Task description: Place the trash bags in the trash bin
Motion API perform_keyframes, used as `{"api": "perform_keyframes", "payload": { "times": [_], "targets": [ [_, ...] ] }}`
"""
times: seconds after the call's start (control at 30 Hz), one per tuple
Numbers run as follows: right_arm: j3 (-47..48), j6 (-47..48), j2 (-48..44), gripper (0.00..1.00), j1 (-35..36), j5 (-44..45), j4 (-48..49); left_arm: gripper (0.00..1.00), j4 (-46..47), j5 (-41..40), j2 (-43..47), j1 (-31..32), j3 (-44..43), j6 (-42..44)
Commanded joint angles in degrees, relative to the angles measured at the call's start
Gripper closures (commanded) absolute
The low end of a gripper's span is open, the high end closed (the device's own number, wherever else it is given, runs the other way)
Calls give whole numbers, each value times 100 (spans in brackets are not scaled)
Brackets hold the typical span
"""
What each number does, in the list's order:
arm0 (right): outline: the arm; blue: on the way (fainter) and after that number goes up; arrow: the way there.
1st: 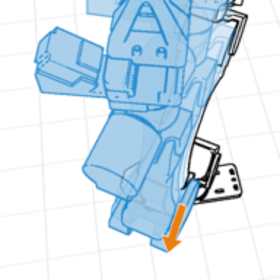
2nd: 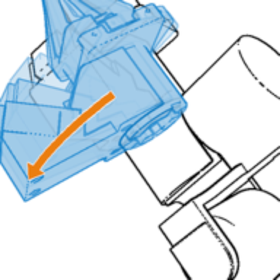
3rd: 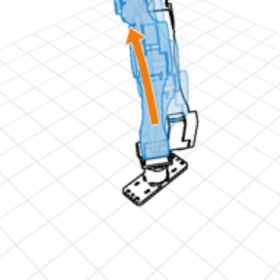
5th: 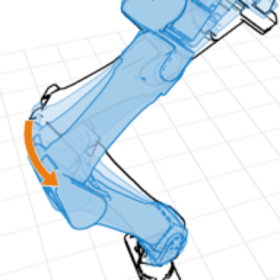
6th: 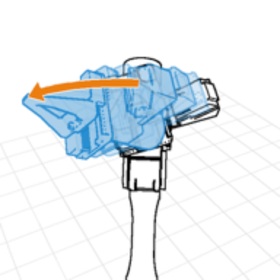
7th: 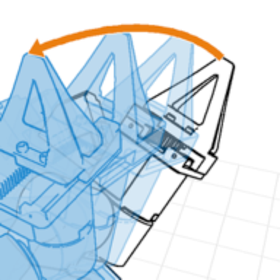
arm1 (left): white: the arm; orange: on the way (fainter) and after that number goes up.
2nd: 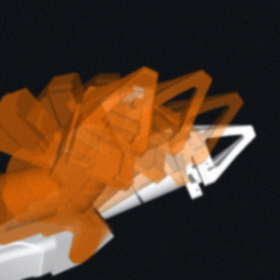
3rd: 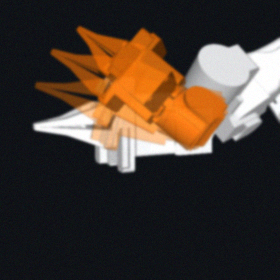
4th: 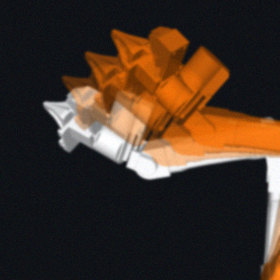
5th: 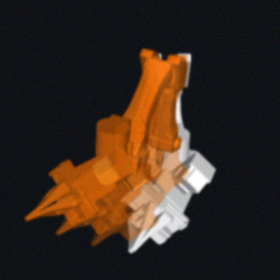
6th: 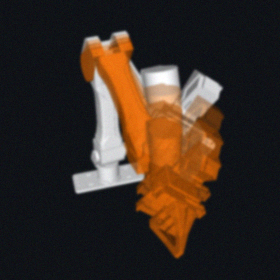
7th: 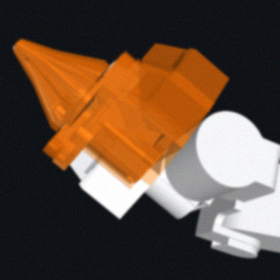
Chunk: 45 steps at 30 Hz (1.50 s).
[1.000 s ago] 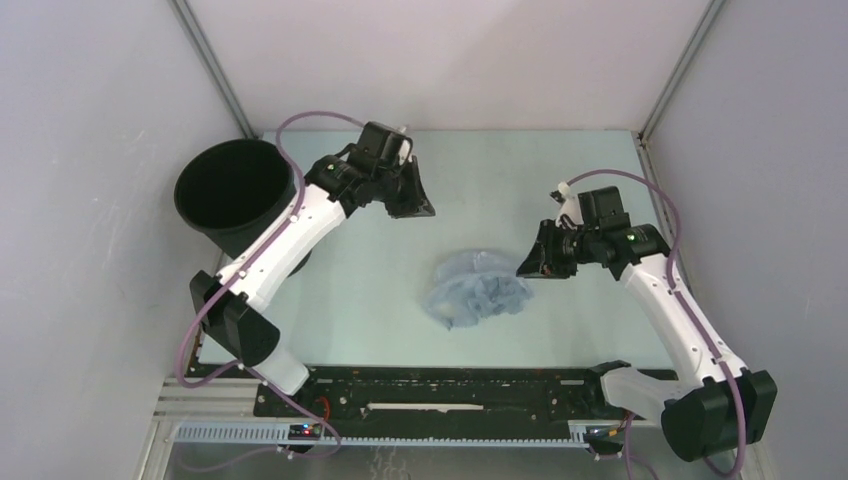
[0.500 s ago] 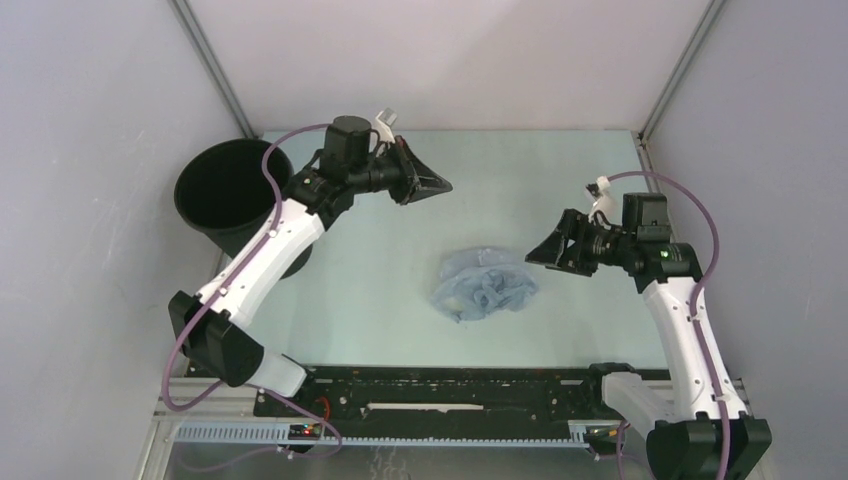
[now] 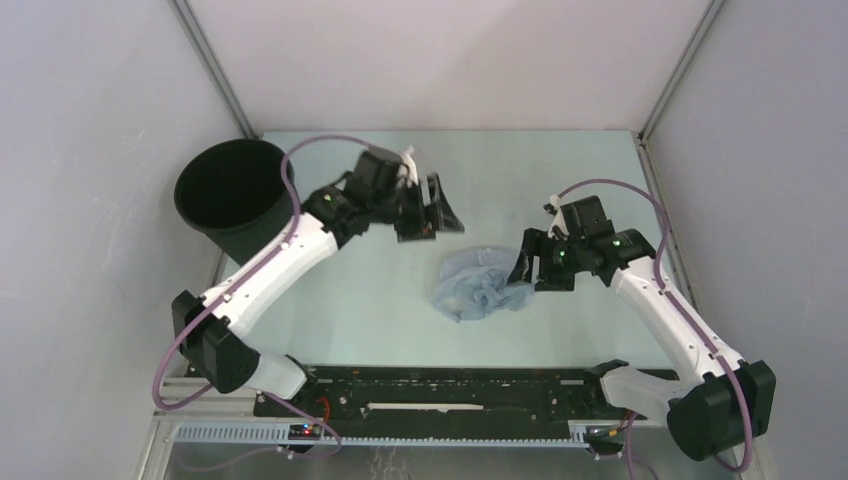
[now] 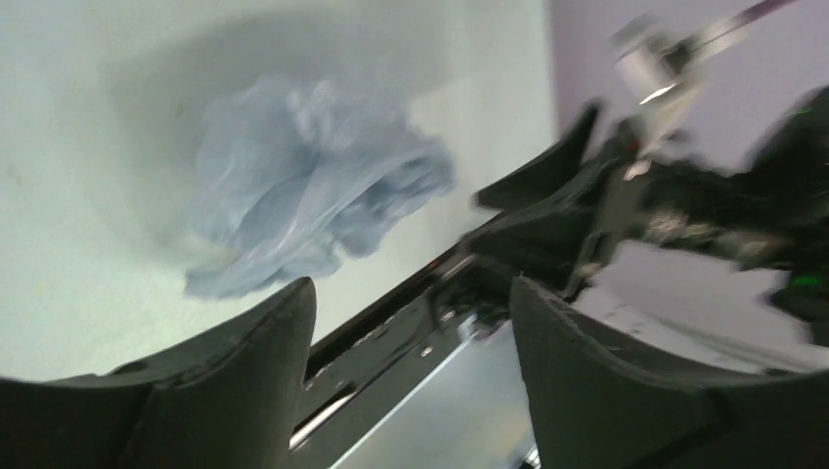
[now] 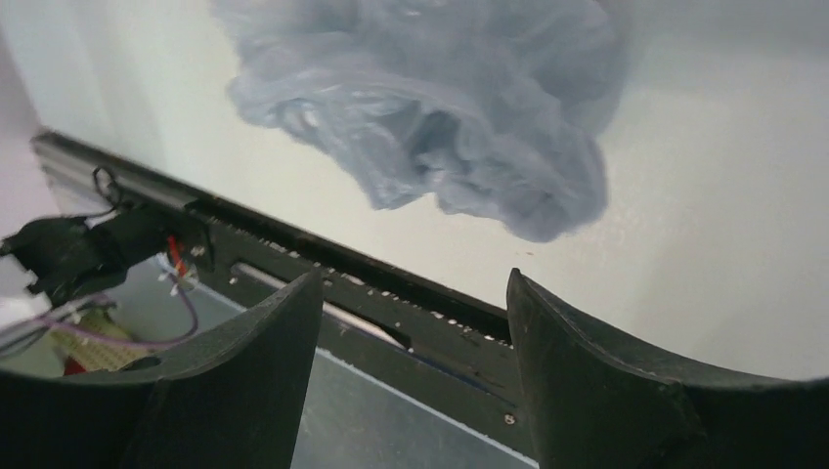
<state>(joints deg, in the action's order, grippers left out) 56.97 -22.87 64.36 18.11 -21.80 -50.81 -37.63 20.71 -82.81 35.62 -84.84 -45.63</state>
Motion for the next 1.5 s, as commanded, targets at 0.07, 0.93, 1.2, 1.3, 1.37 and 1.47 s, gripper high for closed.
{"api": "perform_keyframes", "payload": {
  "times": [0.07, 0.93, 1.2, 1.3, 1.37, 1.47],
  "targets": [
    [-246, -198, -139, 21, 8, 1280, 123, 14, 192, -1414, 236, 663, 1689, 1298],
    [1569, 98, 1400, 100, -864, 139, 431, 94, 288, -1232, -1265, -314, 196, 932],
    [4134, 1283, 570, 86, 923, 2893, 87, 79, -1742, -3401, -1091, 175, -3907, 2264],
    [2183, 1243, 126, 75, 1001, 2764, 819, 95, -1493, -3057, -739, -15, -2012, 1795],
    [1393, 801, 280, 73, 720, 2362, 506, 100, -1594, -2735, -769, -164, -809, 1417],
    [424, 106, 529, 69, 319, 1350, 159, 100, -1218, -1891, -775, -186, 864, 1084]
  ]
}}
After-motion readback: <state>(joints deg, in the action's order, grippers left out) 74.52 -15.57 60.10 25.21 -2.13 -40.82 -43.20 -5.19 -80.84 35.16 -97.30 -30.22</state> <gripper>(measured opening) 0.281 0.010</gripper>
